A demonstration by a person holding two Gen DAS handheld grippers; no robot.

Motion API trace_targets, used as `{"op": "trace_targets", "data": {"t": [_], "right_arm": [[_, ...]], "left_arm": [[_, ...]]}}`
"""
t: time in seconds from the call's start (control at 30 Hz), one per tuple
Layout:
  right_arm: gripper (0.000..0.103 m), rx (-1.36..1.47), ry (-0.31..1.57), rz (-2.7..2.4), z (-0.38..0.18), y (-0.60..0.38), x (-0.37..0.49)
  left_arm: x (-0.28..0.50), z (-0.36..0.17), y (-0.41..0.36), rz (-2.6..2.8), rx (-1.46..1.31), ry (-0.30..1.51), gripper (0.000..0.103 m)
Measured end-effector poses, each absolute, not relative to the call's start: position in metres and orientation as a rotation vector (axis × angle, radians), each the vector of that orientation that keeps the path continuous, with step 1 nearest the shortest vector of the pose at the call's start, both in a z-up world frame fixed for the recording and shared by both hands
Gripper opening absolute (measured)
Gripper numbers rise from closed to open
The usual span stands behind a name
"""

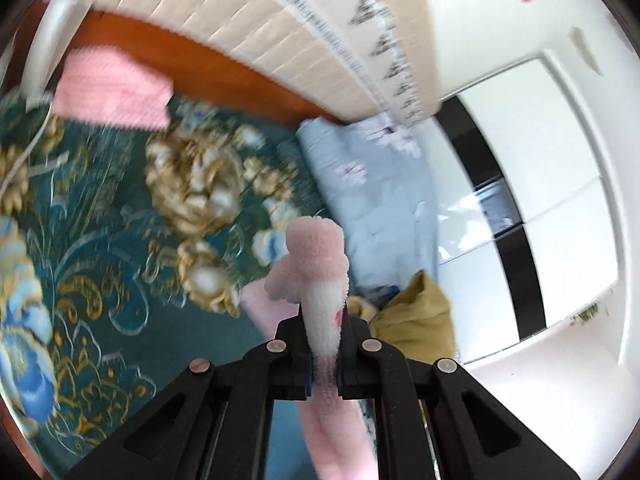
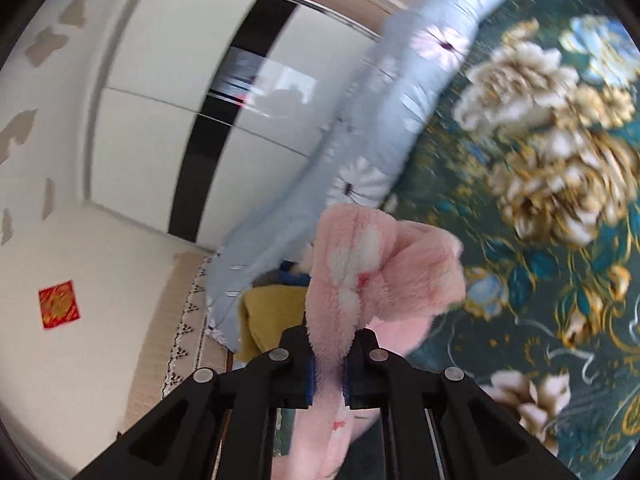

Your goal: Fold clothes

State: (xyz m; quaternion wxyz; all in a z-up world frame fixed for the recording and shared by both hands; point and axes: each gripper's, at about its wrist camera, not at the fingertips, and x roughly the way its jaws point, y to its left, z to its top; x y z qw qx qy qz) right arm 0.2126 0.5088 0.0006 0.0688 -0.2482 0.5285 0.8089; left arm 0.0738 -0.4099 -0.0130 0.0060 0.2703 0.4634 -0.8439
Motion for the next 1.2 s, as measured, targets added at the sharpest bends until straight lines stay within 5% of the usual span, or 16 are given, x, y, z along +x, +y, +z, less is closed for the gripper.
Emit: {"op": "trace_targets", "data": {"t": [0.1, 0.27, 0.43, 0.77, 1.2], "right_arm": [[0.01, -0.763, 1.541, 2.473, -0.002, 0.509, 0.209], [0.01, -1.074, 1.522, 2.193, -0.103, 0.505, 0.196], [0.01, -1.136, 1.495, 2.072, -0.134, 0.5, 0.201], [0.015, -1.236, 1.421, 2.04, -0.131, 0.501, 0.195], [0.025, -1.138, 0.956, 2.05, -0.026, 0.469, 0.185]], "left_arm": [[0.076, -0.046, -0.416, -2.555, 0.967, 1.344, 0.008], [0.072, -0.154, -0.429, -2.217, 1.236, 1.338, 0.008], [0.084, -0.184, -0.436, -2.095, 1.289, 1.364, 0.008], [0.085, -0.193, -0.439, -2.032, 1.318, 1.392, 0.009], [0.092, -0.19, -0.443, -1.971, 1.343, 1.496, 0.015]]}}
